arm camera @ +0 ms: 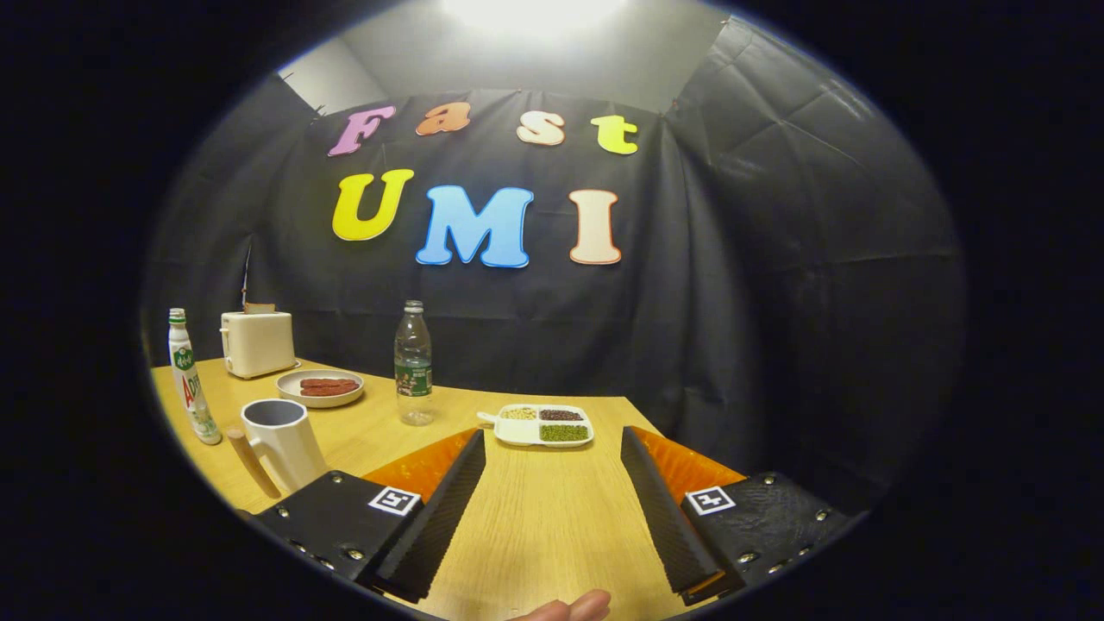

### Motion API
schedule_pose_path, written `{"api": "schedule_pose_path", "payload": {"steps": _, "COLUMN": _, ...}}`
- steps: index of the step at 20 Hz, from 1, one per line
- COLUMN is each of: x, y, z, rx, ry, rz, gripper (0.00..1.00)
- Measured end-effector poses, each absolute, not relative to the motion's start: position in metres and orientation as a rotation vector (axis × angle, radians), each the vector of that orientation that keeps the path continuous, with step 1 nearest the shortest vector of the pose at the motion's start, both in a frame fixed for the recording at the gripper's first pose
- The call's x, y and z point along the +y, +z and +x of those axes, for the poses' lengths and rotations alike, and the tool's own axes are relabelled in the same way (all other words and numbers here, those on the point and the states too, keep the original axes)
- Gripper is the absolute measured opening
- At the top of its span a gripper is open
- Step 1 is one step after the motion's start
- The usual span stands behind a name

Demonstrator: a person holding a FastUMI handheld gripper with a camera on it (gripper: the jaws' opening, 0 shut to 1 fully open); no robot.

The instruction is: Take the bottle from table, then pour the juice into the cup, finally place the bottle on the coaster

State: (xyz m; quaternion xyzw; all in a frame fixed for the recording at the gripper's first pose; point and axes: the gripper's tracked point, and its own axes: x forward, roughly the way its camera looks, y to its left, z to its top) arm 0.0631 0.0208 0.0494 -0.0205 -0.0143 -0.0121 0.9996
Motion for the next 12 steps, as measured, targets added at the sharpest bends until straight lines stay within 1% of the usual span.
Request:
{"api": "schedule_pose_path", "payload": {"steps": 4, "x": 0.078, "y": 0.065, "z": 0.024, "rx": -0.069, "ry": -0.022, "rz": 0.036, "gripper": 0.96}}
{"api": "schedule_pose_path", "payload": {"steps": 8, "x": 0.139, "y": 0.061, "z": -0.020, "rx": -0.067, "ry": -0.030, "rz": 0.059, "gripper": 0.96}}
{"api": "schedule_pose_path", "payload": {"steps": 12, "x": 0.220, "y": 0.061, "z": -0.049, "rx": -0.095, "ry": 0.054, "rz": 0.044, "gripper": 0.96}}
